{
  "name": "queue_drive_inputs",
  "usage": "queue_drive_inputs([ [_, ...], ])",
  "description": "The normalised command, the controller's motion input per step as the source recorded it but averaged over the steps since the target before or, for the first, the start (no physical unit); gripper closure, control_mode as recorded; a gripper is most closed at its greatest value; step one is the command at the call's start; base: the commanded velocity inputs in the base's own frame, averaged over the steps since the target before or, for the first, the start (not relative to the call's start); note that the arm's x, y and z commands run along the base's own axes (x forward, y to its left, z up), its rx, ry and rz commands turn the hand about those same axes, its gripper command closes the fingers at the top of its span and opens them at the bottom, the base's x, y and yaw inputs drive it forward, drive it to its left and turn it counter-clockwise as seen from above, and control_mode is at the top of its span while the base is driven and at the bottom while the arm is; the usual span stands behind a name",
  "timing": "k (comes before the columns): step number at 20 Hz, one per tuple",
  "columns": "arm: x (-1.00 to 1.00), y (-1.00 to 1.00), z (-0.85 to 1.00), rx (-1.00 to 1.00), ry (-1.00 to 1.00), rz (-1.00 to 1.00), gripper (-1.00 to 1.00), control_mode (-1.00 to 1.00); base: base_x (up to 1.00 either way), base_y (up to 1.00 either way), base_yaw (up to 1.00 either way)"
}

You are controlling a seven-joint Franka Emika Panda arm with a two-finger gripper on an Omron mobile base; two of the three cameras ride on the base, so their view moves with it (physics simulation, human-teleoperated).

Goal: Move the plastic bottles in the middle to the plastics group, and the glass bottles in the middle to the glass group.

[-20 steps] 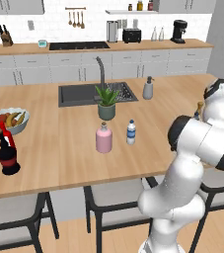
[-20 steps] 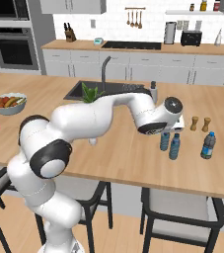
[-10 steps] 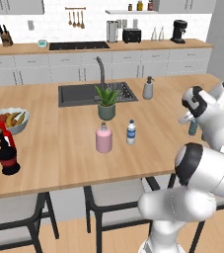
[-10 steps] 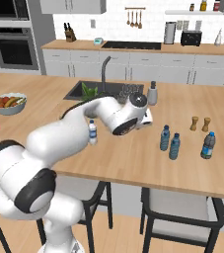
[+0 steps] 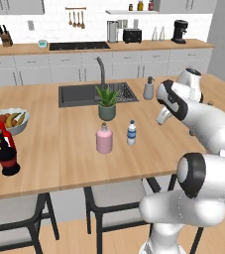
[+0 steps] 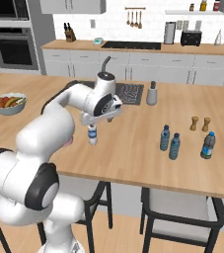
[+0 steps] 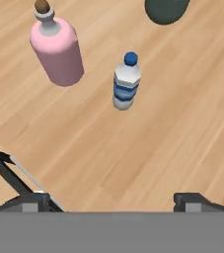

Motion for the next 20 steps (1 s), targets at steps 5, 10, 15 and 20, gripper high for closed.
queue_drive_inputs([
  [5,0.02,0.77,-0.06,-0.08,0.08,0.17,-1.00,-1.00,0.00,0.00,0.00],
  [10,0.07,0.33,0.00,0.00,0.00,0.02,-1.00,-1.00,0.00,0.00,0.00],
  [15,0.60,0.07,-0.05,-0.04,0.02,-0.03,-1.00,-1.00,0.00,0.00,0.00],
  [20,0.57,0.19,0.00,-0.16,0.11,-0.08,-1.00,-1.00,0.00,0.00,0.00],
])
